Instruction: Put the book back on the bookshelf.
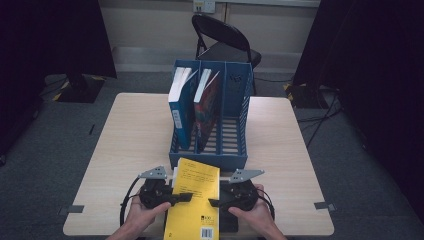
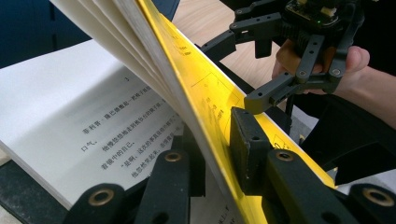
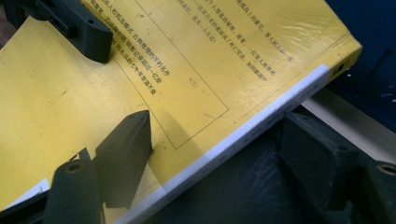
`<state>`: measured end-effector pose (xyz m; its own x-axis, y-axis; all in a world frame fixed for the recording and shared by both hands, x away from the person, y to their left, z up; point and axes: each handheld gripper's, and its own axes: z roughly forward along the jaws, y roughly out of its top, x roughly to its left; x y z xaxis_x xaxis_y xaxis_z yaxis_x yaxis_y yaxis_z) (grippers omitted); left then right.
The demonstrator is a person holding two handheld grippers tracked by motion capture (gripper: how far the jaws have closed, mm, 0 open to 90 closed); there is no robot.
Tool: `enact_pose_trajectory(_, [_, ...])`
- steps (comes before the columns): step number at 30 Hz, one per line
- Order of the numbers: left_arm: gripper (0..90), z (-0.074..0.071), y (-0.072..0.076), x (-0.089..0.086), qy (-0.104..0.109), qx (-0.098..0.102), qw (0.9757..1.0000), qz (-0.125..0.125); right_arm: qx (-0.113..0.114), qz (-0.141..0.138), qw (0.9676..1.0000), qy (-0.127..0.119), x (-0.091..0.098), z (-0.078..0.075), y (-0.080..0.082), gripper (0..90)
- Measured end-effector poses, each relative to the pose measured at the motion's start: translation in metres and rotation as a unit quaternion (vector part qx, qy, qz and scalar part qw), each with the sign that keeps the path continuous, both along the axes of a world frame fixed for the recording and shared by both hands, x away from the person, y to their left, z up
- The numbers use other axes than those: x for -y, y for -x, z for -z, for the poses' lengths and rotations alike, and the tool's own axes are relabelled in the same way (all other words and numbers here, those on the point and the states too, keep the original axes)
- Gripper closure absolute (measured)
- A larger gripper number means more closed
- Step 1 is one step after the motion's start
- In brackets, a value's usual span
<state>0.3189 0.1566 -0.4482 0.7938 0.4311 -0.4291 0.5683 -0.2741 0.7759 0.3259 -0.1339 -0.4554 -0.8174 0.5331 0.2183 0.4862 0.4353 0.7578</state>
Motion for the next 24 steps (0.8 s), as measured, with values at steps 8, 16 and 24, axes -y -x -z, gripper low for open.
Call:
enact_pose_trajectory(8, [77.0,-0.003,0.004,0.000,0.010,0.016,0.9998,-0.002,-0.013,-0.002,0.9998,-0.014,0.000,0.003,-0.001,19.8])
enact_pose_trajectory(16, [77.7,-0.006,0.008,0.001,0.013,0.029,0.9995,0.008,-0.028,-0.016,0.9993,-0.020,-0.004,0.004,0.001,13.4])
enact_pose_trajectory(24, [80.0,-0.010,0.008,-0.004,0.012,0.037,0.9992,0.004,0.008,0.007,0.9997,-0.024,-0.003,-0.006,0.006,26.5])
